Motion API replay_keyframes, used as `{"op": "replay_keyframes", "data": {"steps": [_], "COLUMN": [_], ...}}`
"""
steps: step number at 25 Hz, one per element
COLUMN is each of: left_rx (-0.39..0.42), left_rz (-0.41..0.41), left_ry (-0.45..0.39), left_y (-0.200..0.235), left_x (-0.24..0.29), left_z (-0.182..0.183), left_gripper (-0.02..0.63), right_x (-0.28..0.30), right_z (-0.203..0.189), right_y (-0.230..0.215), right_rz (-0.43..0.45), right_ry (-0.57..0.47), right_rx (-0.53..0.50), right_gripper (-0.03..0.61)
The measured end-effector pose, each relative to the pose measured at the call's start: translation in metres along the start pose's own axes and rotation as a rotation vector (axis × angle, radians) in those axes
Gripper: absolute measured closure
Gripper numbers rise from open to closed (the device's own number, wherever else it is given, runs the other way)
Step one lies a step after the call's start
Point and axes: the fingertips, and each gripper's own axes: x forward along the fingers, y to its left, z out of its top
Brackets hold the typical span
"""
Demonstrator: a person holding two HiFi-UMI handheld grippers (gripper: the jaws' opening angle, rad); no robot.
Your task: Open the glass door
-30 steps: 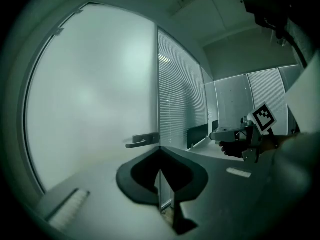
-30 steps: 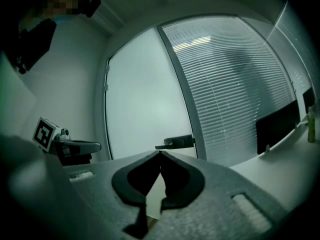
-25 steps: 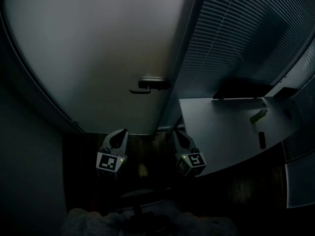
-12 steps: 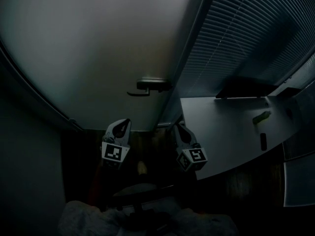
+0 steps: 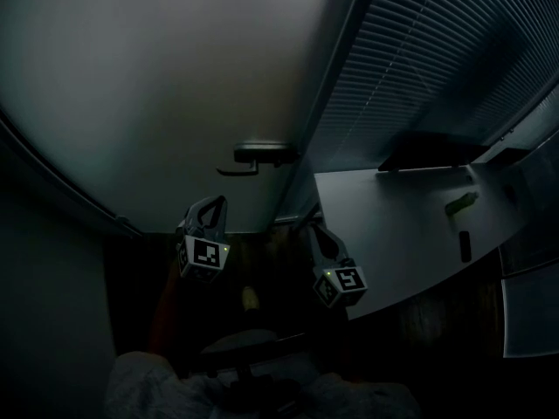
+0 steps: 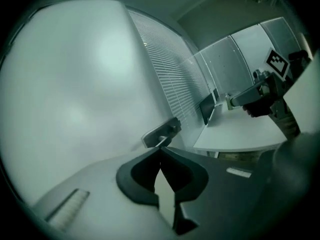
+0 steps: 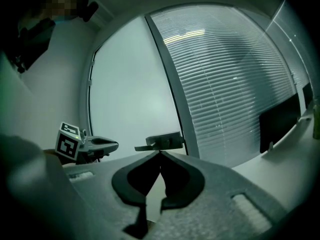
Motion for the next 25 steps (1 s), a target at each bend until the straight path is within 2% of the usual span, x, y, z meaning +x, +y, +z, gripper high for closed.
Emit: {"op": "replay_keyframes", "data": {"steps": [5, 12, 17, 25], "left_rx": [0.14, 0.356, 0.412, 0.511], "left_rz": [0.018, -0.007, -0.036, -0.017], "left_ry": [0.028, 0.045, 0.059, 0.08], "left_y": [0.007, 0.002, -0.002, 0.004], "left_x": [0.024, 0.053, 0.066, 0.085], "left_z": [-0.005, -0.007, -0.011, -0.014], "left_gripper": [0.609, 0.537, 0.497, 0.457], "right_x": [-0.005, -0.004, -0.003, 0.009], "right_z": [-0.004, -0.013, -0.014, -0.011], "right_y": [-0.009, -0.014, -0.021, -0.034], "right_rz": [-0.019, -0.011, -0.008, -0.016], "right_ry": [0.007, 0.036, 0.039, 0.02], "right_rx": [0.017, 0.012, 0.047, 0.067], "right_gripper": [0.577, 0.577, 0.577, 0.577]}}
